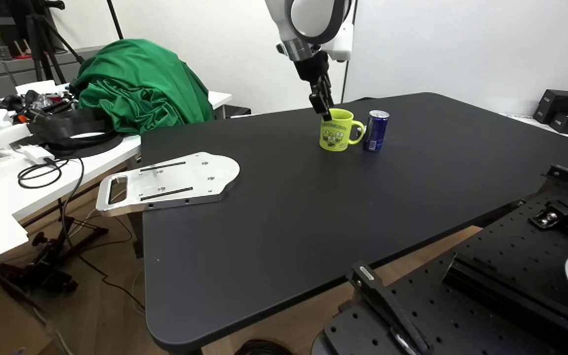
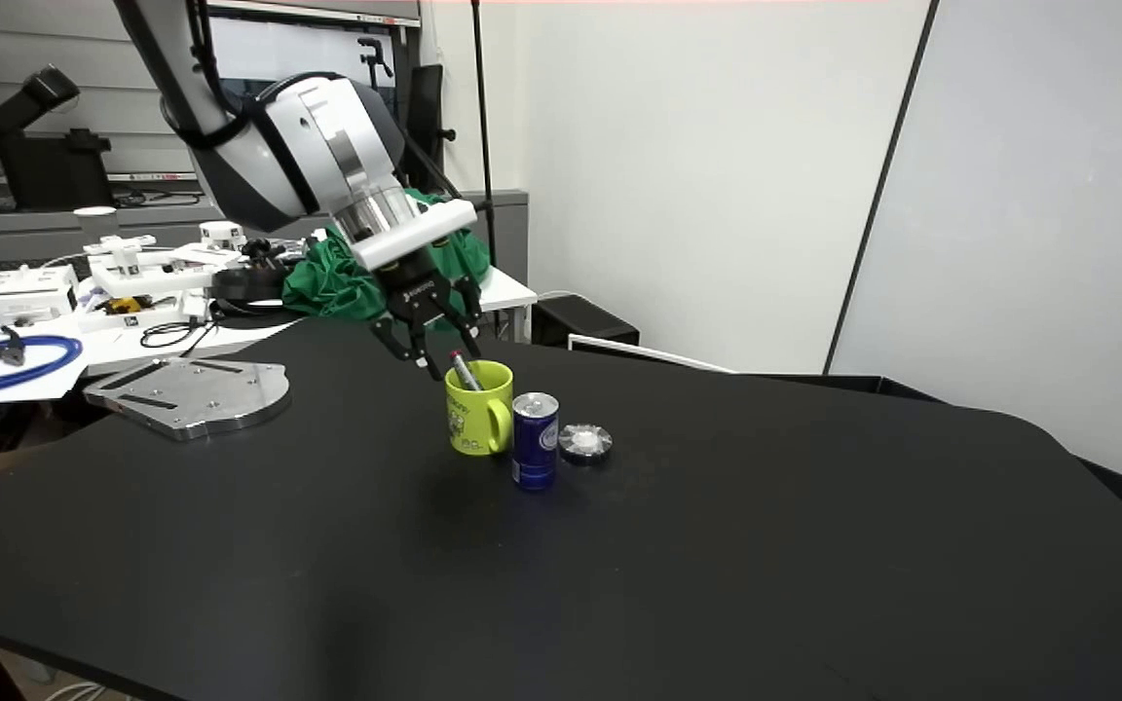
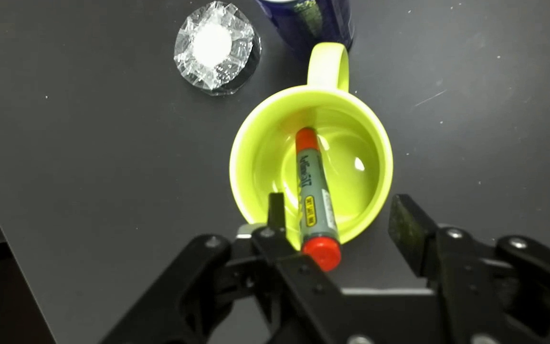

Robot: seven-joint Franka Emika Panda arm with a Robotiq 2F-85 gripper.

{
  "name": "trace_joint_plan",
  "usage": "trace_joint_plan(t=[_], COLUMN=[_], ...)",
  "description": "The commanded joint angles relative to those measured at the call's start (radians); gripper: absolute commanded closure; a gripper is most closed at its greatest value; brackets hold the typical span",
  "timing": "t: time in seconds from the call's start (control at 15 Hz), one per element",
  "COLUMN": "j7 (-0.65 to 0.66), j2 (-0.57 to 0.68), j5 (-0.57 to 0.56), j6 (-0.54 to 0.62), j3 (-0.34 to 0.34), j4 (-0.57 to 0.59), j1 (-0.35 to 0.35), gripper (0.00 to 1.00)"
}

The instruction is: Remove the marker from the mug cup and place it on the table

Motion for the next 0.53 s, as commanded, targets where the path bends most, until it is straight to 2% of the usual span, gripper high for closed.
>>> trace_joint_plan(t=[0.0,0.27,0.47], j7=[0.028,0.028,0.034], j2=[0.010,0.009,0.010], j5=[0.005,0.003,-0.009], j6=[0.003,0.009,0.020], j3=[0.001,0.003,-0.001], j4=[0.017,0.013,0.011], j1=[0.002,0.004,0.008], gripper=[0.70,0.98,0.94])
